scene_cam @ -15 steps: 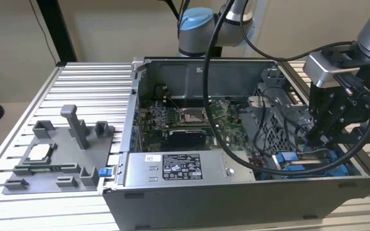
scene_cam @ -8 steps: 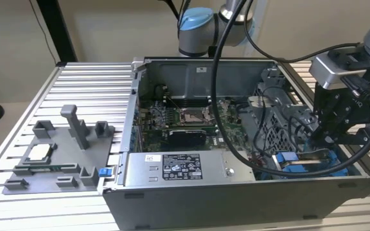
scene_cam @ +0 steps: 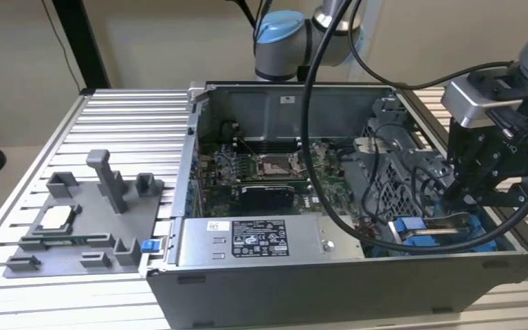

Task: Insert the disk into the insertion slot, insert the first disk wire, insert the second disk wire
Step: 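Insert the first disk wire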

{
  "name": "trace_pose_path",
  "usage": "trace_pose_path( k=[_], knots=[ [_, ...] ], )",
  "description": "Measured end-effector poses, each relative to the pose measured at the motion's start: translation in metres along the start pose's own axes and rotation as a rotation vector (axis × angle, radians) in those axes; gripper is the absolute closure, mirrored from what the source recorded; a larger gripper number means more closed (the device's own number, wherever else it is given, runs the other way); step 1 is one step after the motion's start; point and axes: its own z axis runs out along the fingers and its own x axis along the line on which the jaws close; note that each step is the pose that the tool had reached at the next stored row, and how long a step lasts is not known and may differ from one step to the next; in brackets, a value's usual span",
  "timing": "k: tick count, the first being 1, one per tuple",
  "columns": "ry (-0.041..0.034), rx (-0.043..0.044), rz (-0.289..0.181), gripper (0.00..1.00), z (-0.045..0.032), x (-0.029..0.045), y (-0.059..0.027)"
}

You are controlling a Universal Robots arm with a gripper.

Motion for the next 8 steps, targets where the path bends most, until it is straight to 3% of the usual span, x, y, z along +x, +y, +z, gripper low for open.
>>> trace_pose_path(
  k=[8],
  knots=[
    [-0.0001,-0.0001,0.006,1.00,0.0038,0.0028,-0.0027]
  ],
)
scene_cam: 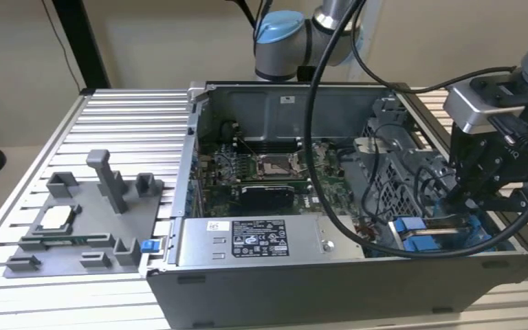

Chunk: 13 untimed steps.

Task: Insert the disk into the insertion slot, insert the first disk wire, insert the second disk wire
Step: 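Insert the first disk wire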

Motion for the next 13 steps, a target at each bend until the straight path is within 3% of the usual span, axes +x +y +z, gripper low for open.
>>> trace_pose_path(
  k=[6,13],
  knots=[
    [0.0004,-0.0003,0.016,1.00,0.0067,0.0011,-0.0026],
    [0.0005,0.0002,0.022,1.00,0.0073,0.0012,-0.0029]
  ],
)
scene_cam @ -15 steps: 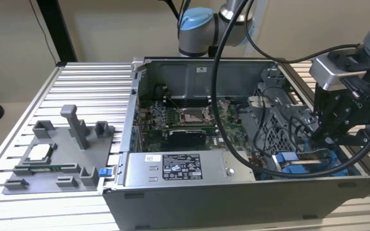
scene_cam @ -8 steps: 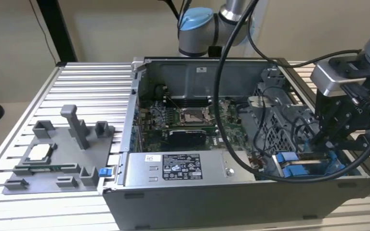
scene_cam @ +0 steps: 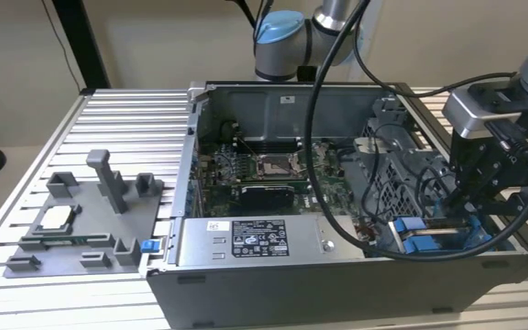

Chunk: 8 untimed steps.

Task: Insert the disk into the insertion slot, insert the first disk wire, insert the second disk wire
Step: 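Insert the first disk wire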

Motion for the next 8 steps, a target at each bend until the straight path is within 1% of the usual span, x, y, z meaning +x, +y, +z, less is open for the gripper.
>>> trace_pose_path(
  k=[6,8],
  knots=[
    [0.0000,0.0000,0.000,1.00,0.0002,0.0000,-0.0002],
    [-0.0003,-0.0002,0.000,1.00,0.0013,0.0001,-0.0021]
  ],
)
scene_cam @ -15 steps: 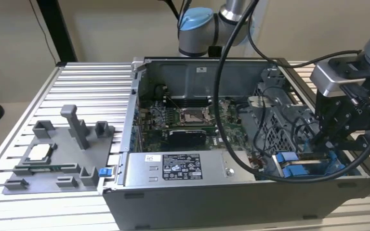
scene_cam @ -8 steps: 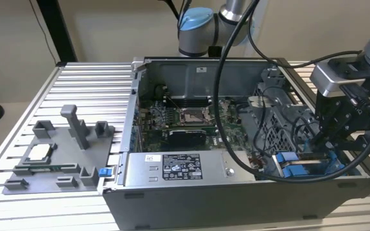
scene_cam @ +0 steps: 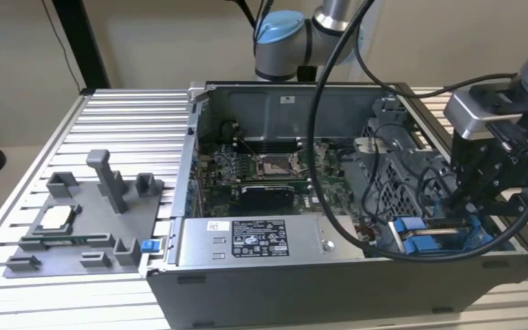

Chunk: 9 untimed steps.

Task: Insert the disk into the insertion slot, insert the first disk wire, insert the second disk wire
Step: 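Insert the first disk wire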

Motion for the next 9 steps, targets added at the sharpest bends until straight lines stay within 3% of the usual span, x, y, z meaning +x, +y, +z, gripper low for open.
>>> trace_pose_path(
  k=[4,9],
  knots=[
    [0.0003,-0.0105,0.002,1.00,0.0023,0.0002,-0.0031],
    [0.0005,-0.0409,0.005,1.00,0.0028,0.0002,-0.0042]
  ],
)
